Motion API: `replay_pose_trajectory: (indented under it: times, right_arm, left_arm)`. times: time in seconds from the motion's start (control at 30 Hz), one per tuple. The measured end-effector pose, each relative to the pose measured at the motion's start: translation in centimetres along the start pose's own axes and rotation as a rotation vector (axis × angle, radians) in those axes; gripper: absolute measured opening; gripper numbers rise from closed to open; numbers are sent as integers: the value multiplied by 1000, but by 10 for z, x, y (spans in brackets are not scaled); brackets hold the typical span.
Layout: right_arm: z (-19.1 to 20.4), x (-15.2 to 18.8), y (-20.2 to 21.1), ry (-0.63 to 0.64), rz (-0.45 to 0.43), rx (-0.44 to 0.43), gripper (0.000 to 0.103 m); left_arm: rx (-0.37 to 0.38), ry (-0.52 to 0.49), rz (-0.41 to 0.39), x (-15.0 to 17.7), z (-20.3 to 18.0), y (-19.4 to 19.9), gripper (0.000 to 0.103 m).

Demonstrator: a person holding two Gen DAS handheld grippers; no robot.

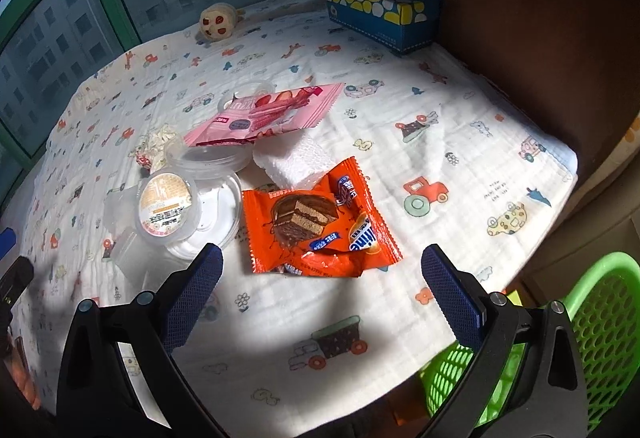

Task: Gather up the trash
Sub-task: 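Reach the right tool to the orange Ovaltine wrapper and grasp it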

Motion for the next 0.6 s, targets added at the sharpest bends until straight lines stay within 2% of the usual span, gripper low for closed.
replay_pose_trajectory:
  times: [0.2, 0.43, 0.6]
  right_arm:
    - [-4, -8, -31, 31, 66, -10, 98]
    - [-5, -4, -61, 59, 137, 23, 98]
    - [-10, 2, -64, 28, 162, 11, 84]
  left_arm:
    - [90, -81, 26, 11, -19, -4, 97]
    - [186, -179, 55, 19, -47, -11, 97]
    - [242, -230, 87, 24, -68, -22, 97]
Point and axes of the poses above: each gripper's, at about its wrist camera, not at the fingertips, and y roughly against the way its jaws point, z to its left, x to its underside, the point moved 3 cm from there along -y, roughly the way its jaws point, and after that the axes turned 4 degrees about y, right-handed, at the moved point
